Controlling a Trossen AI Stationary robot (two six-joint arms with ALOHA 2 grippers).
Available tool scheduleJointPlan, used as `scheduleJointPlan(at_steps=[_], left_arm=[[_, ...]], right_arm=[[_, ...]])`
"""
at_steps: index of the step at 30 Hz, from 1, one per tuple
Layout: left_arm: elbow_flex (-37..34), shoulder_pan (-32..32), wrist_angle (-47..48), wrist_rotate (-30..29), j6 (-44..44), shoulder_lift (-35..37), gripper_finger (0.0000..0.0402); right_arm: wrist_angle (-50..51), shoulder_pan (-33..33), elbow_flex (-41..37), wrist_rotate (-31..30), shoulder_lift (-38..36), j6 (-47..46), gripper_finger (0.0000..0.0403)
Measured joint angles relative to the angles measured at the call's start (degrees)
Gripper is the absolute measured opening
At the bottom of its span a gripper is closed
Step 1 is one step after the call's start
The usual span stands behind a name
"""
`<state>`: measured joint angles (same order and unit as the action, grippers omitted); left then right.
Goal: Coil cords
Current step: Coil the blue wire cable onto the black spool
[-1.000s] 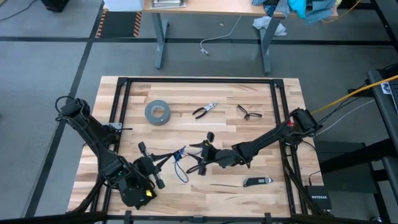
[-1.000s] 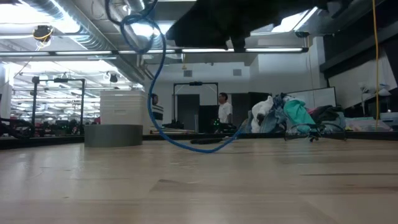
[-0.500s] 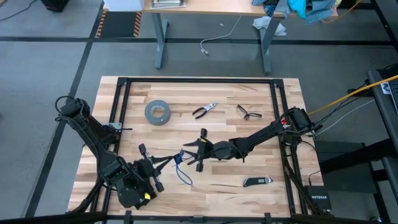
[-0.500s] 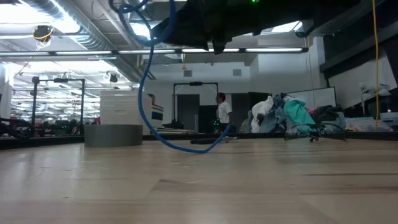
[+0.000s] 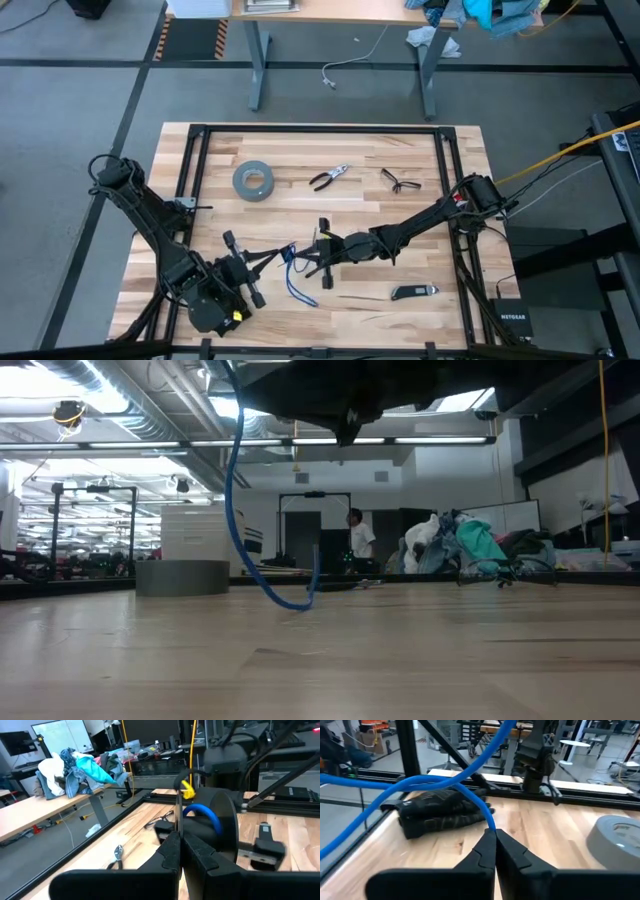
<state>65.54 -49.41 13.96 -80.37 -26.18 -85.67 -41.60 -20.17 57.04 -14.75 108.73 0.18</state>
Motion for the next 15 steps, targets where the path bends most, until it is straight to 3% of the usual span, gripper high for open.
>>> scheduleJointPlan(at_steps=[7,11,15], left_arm=[[0.00,-0.41,0.14,-1.14,-1.41,-0.09,0.0001],[0.00,-0.93,0.29,-3.78,-0.11,-0.11,0.0001],[0.00,-0.79,0.28,-4.05,0.04,-0.11,0.0001]], right_arm=[[4.94,-3.37,0.04,-13.21,-0.24,-3.97,0.0063],[11.58,-5.41,0.04,-15.59,-0.24,-7.36,0.0097],[11.45,-6.77,0.04,-22.29,-0.24,-5.71,0.0115]])
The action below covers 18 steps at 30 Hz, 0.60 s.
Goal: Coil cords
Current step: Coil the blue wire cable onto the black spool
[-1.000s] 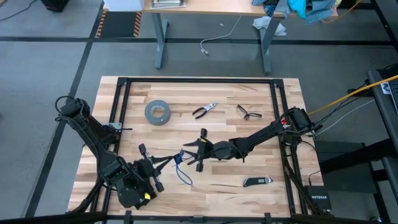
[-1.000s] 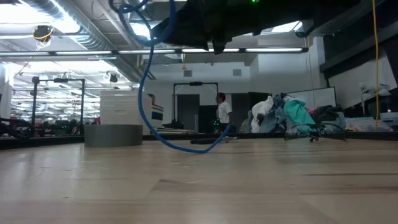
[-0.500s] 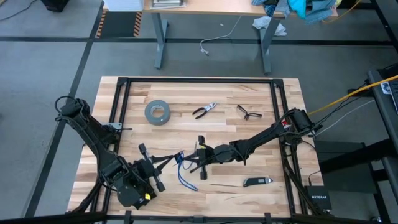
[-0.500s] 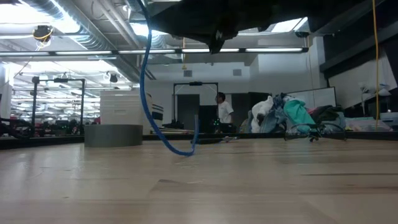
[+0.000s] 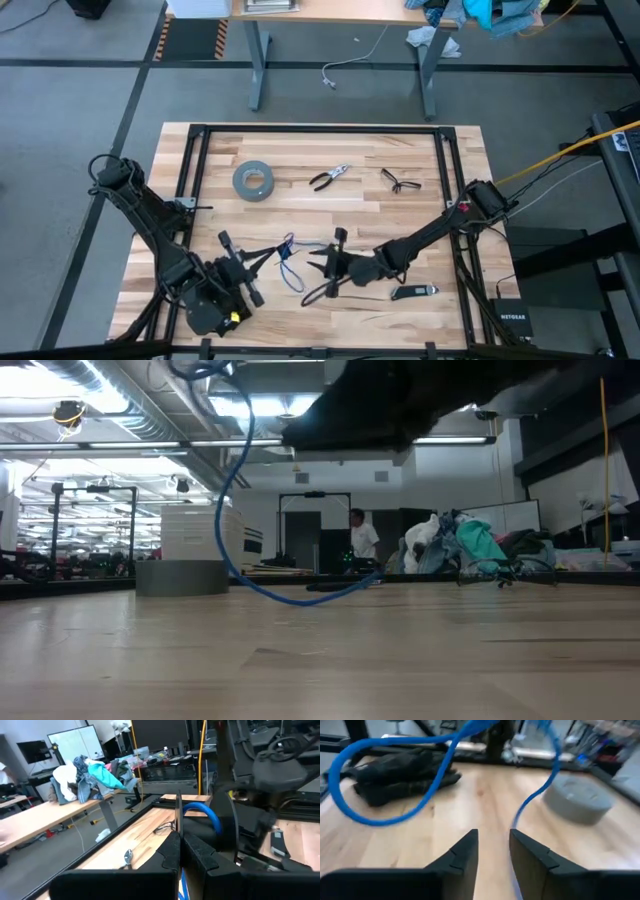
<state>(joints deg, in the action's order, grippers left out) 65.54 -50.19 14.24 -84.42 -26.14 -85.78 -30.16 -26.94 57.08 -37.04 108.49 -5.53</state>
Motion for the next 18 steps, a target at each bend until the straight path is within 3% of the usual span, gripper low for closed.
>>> scheduleJointPlan(at_steps=[5,8,14,18], left_arm=[[0.00,-0.20,-0.10,0.17,-1.28,0.00,0.0001],[0.00,-0.70,-0.37,0.29,-1.58,0.00,0.0001],[0.00,-0.83,-0.40,1.91,-3.34,0.00,0.0001],[0.00,-0.83,-0.82,1.97,-3.06,0.00,0.0001]], right_arm=[[-8.71,1.04,0.00,-2.36,0.00,14.74,0.0138],[-13.20,2.37,0.00,1.30,0.00,24.71,0.0162],[-16.40,5.64,-0.01,6.89,0.22,26.83,0.0215],[-16.52,7.66,-0.02,14.00,0.44,25.68,0.0216]])
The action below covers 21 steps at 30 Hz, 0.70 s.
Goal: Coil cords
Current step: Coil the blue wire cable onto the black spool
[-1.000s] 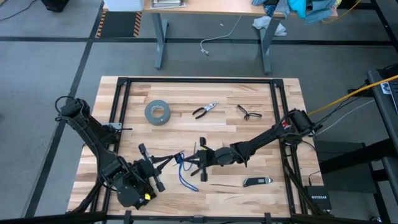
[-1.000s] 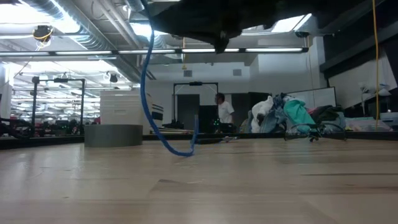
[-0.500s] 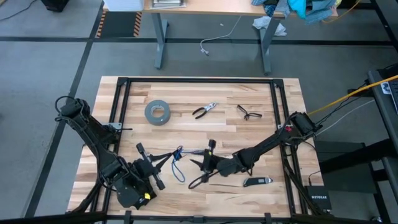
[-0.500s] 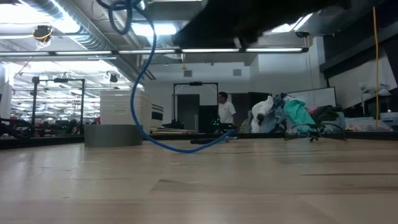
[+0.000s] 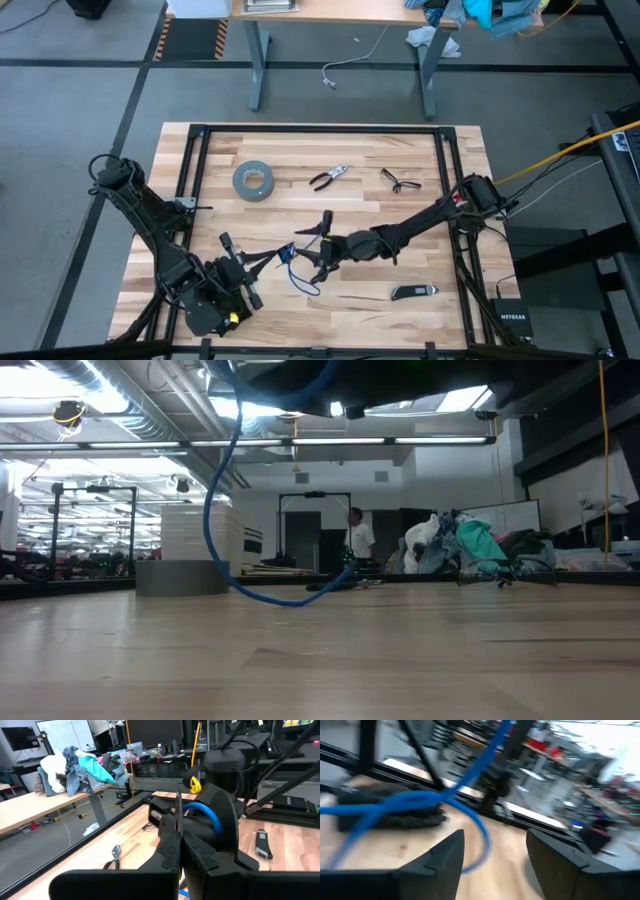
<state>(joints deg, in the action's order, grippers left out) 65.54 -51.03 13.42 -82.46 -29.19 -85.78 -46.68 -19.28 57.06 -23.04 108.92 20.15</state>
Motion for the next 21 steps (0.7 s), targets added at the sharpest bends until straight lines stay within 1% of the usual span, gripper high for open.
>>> scheduleJointPlan(at_steps=[3,5,12,14,16,17,18,19,21], left_arm=[[0.00,0.00,-1.61,0.02,1.60,0.00,0.0001],[-0.02,0.00,-3.32,0.04,3.46,0.00,0.0001],[-0.02,0.50,-8.21,1.31,8.64,0.00,0.0001],[-0.02,0.52,-8.88,1.31,9.75,0.00,0.0001],[-0.02,0.52,-9.84,1.25,11.56,0.00,0.0001],[-0.02,0.51,-10.40,0.79,12.29,0.00,0.0001],[-0.02,0.46,-10.88,-0.21,13.45,0.00,0.0001],[-0.02,0.42,-11.93,-1.33,14.91,0.00,0.0001],[-0.02,0.39,-14.37,-2.51,18.51,0.08,0.0001]], right_arm=[[-0.04,1.26,0.00,5.81,0.00,-3.47,0.0195],[-0.32,1.48,0.00,8.11,0.02,-4.20,0.0176],[-1.86,1.43,0.00,8.95,0.07,-4.54,0.0121],[-1.64,1.30,0.00,9.08,0.07,-5.31,0.0091],[-1.02,1.30,0.00,9.31,0.07,-6.30,0.0049],[-0.43,1.27,0.00,9.66,0.07,-6.99,0.0027],[0.42,1.26,0.01,9.72,0.07,-8.06,0.0016],[1.63,1.26,0.02,9.70,0.07,-9.17,0.0014],[3.95,1.24,0.02,9.08,0.09,-12.75,0.0022]])
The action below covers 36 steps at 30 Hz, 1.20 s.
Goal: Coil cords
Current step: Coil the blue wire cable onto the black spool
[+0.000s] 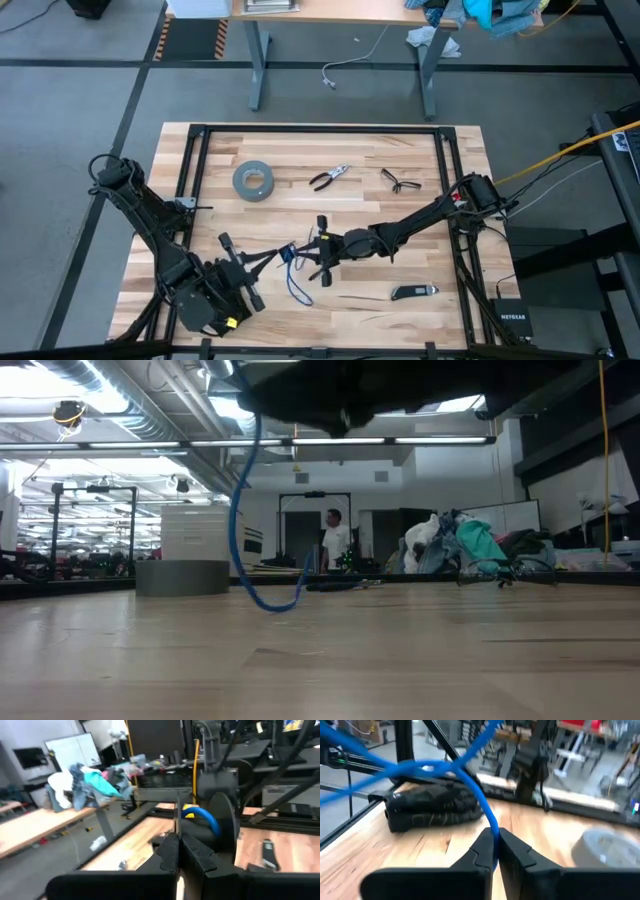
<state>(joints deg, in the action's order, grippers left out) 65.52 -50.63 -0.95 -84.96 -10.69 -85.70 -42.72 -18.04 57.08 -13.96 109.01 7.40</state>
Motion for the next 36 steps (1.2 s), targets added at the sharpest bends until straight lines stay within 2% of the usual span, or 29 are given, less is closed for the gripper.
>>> scheduleJointPlan(at_steps=[11,15,18,27,36], left_arm=[[0.00,-0.50,-18.64,-4.86,23.52,0.12,0.0001],[0.02,-1.22,-24.99,-5.10,31.14,0.21,0.0001],[0.02,-1.55,-28.52,-5.12,35.16,0.21,0.0001],[0.02,-1.44,-28.24,-5.08,36.59,0.36,0.0001],[0.02,-1.44,-28.59,-5.08,38.85,0.42,0.0000]], right_arm=[[8.46,-3.13,-0.04,-2.87,-0.02,-8.89,0.0008],[11.73,-5.03,-0.07,-6.03,-0.02,-11.56,0.0007],[13.96,-6.32,-0.07,-6.25,-0.02,-12.86,0.0006],[16.86,-8.83,-0.07,-5.75,-0.02,-14.92,0.0006],[28.27,-9.11,-0.09,-3.61,-0.02,-22.89,0.0006]])
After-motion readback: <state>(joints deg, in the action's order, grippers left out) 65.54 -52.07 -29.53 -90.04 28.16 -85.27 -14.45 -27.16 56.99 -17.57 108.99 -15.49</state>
